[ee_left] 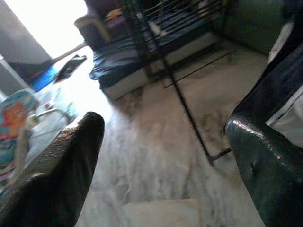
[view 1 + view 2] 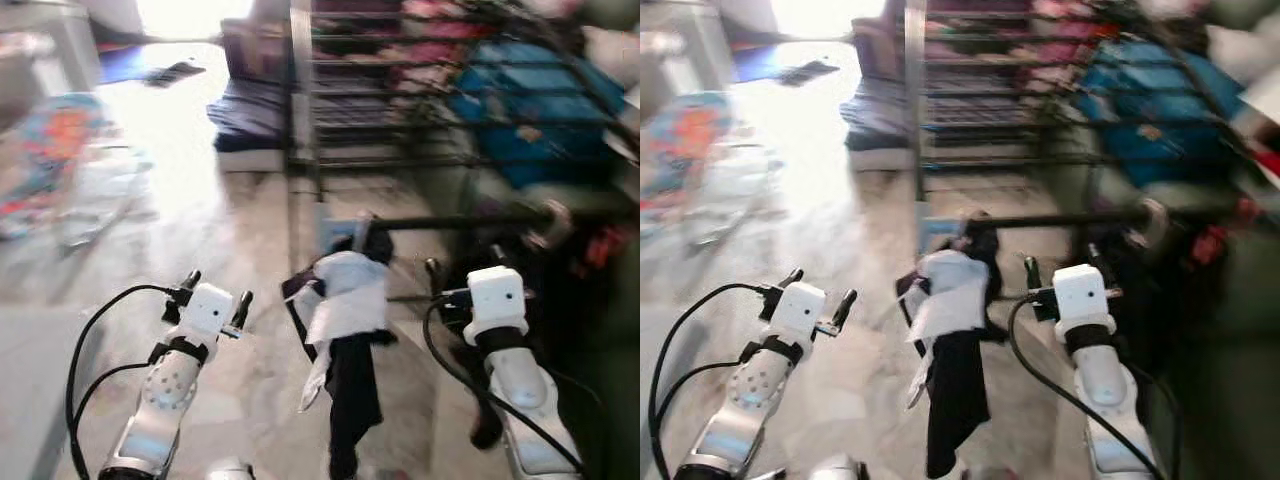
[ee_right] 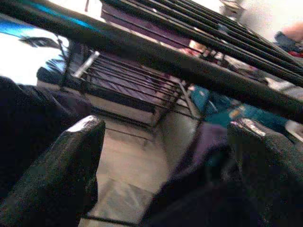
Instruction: Hang hanger
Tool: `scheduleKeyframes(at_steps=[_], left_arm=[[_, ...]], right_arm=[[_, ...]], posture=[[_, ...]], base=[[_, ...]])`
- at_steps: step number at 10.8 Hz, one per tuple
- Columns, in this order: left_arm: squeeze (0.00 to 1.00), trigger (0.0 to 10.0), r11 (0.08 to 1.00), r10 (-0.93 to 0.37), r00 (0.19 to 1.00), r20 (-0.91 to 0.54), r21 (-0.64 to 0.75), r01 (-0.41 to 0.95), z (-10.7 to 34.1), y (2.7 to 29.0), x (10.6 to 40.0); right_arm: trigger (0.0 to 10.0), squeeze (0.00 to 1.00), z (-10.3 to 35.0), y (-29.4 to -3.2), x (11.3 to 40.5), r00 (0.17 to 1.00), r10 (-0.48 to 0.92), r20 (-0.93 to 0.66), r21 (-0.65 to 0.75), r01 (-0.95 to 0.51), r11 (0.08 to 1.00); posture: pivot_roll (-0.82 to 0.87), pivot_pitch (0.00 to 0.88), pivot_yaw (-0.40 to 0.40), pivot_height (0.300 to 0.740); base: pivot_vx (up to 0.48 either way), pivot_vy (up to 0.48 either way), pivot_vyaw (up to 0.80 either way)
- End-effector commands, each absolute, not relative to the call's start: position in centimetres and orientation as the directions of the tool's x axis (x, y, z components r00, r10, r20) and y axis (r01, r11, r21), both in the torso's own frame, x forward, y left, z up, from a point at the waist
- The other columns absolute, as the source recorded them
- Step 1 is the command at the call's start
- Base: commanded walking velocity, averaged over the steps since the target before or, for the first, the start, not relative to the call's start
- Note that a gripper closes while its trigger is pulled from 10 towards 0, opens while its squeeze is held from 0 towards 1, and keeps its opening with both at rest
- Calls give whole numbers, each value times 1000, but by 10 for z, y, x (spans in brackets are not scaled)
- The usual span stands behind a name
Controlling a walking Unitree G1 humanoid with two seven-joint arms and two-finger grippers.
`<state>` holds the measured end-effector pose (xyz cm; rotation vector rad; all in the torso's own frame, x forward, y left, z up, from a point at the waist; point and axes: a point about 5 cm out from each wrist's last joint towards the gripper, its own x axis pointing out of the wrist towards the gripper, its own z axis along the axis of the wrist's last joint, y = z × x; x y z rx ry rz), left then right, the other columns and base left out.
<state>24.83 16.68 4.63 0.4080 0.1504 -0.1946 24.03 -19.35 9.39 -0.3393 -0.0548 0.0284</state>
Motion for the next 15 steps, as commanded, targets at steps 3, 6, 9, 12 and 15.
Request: scheduleKeyframes(at_steps=[3,6,9,12,15], left_arm=[[0,10000,891,-149,973,-174,402,208,46,167,247],[0,10000,892,-146,974,-175,402,206,45,167,247],[0,10000,891,-149,973,-175,402,209,46,166,248],[0,10000,891,-148,973,-176,404,208,45,166,247],[0,10000,898,-153,975,-160,389,205,47,167,248]], right_arm=[[10000,0,91,-194,240,999,34,43,-333,-18,943],[10000,0,91,-189,242,997,64,49,-345,-43,937],[10000,0,91,-189,244,997,55,48,-337,-35,941],[10000,0,89,-190,246,998,45,44,-332,-27,943],[10000,0,92,-189,251,997,40,61,-339,-17,941]], posture=[[-34,0,-15,740],[-34,0,-15,740],[-33,0,-16,740],[-33,0,-16,740],[-29,0,-18,740]], base=[[0,0,0],[-261,0,0],[-269,-165,0],[-275,-242,0],[0,0,0]])
